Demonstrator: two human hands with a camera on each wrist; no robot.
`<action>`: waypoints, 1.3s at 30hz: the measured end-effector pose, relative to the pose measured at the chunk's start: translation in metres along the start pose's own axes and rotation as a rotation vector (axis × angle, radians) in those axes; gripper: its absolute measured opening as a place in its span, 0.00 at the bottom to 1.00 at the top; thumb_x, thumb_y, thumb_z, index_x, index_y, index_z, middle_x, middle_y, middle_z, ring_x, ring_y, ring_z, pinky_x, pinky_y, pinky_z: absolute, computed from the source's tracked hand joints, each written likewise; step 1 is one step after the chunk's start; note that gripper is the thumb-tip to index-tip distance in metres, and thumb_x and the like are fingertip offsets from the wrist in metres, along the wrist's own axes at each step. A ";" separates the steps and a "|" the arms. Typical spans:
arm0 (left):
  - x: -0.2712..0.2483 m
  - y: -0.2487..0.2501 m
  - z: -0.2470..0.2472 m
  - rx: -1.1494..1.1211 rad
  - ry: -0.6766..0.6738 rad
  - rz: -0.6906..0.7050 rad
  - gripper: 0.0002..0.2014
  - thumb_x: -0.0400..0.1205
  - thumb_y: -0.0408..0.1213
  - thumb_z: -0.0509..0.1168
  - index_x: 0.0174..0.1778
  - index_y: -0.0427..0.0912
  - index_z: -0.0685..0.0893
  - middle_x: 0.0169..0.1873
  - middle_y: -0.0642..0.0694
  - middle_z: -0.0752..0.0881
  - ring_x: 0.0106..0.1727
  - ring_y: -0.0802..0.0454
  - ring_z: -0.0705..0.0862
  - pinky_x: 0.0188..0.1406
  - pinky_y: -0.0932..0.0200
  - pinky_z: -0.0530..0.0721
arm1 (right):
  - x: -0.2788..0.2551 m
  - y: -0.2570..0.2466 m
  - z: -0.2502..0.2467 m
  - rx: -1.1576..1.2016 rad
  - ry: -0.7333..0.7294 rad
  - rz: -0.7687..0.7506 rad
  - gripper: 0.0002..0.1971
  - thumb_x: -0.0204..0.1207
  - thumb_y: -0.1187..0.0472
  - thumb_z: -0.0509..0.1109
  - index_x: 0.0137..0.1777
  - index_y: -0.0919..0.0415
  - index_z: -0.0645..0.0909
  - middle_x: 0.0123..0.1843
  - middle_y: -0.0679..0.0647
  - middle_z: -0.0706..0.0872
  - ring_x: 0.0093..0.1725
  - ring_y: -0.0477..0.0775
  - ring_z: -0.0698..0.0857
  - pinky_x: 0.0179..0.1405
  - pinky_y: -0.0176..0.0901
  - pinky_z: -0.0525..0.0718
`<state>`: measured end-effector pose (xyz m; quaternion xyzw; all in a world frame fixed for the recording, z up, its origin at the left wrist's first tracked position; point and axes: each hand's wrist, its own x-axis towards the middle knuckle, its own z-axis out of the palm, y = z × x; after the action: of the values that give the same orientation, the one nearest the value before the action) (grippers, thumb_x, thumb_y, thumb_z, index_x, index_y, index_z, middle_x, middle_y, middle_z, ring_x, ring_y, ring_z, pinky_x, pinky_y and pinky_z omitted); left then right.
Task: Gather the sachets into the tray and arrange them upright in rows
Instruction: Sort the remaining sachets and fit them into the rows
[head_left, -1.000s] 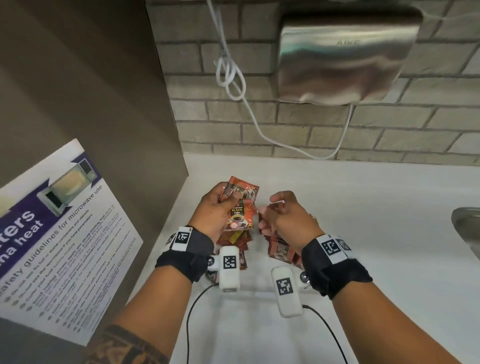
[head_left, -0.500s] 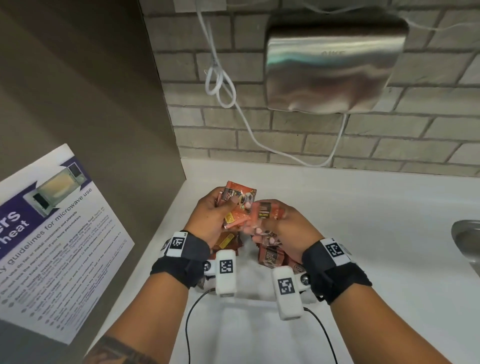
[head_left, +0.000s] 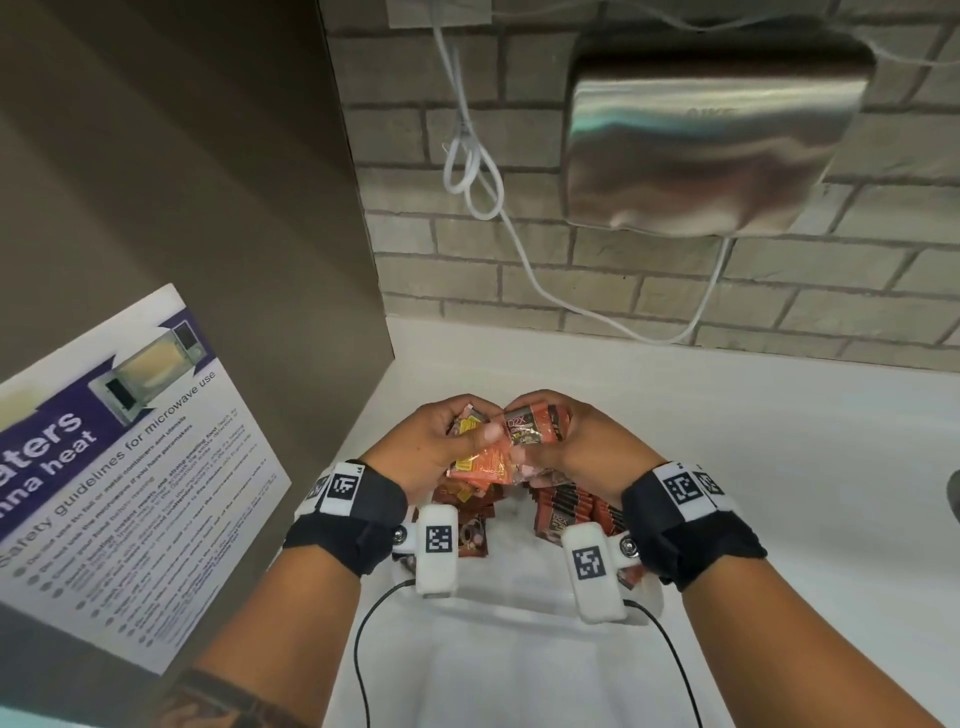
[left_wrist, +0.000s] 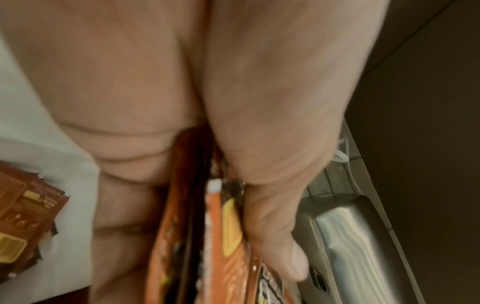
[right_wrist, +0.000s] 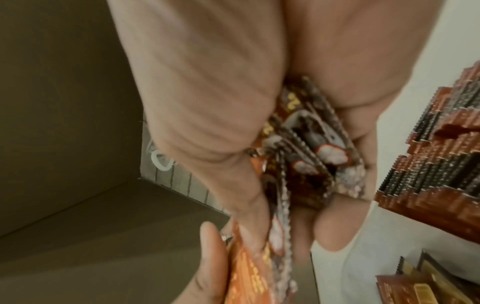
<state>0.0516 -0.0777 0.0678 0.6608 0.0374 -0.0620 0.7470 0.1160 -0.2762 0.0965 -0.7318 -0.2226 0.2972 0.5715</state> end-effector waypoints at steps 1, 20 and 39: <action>-0.001 -0.001 -0.003 -0.005 0.010 0.006 0.14 0.79 0.41 0.72 0.58 0.42 0.86 0.52 0.37 0.88 0.50 0.39 0.87 0.46 0.48 0.88 | 0.000 0.001 0.000 0.033 0.008 0.002 0.20 0.76 0.73 0.75 0.65 0.56 0.80 0.57 0.61 0.88 0.54 0.62 0.91 0.54 0.61 0.90; 0.005 -0.003 0.010 -0.289 0.169 -0.104 0.07 0.90 0.33 0.60 0.59 0.37 0.80 0.54 0.29 0.89 0.45 0.40 0.92 0.36 0.52 0.90 | -0.005 0.016 0.011 -0.400 0.393 -0.429 0.22 0.75 0.69 0.75 0.59 0.39 0.83 0.39 0.42 0.83 0.39 0.40 0.82 0.40 0.28 0.78; 0.005 -0.001 0.007 -0.089 0.200 0.164 0.20 0.73 0.39 0.81 0.60 0.45 0.87 0.49 0.33 0.90 0.49 0.37 0.90 0.53 0.39 0.88 | -0.009 0.021 0.015 0.169 0.205 -0.058 0.29 0.66 0.62 0.86 0.65 0.49 0.78 0.48 0.64 0.91 0.46 0.65 0.92 0.53 0.62 0.90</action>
<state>0.0566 -0.0845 0.0671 0.6308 0.0603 0.0675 0.7707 0.0986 -0.2765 0.0751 -0.7010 -0.1582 0.2217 0.6591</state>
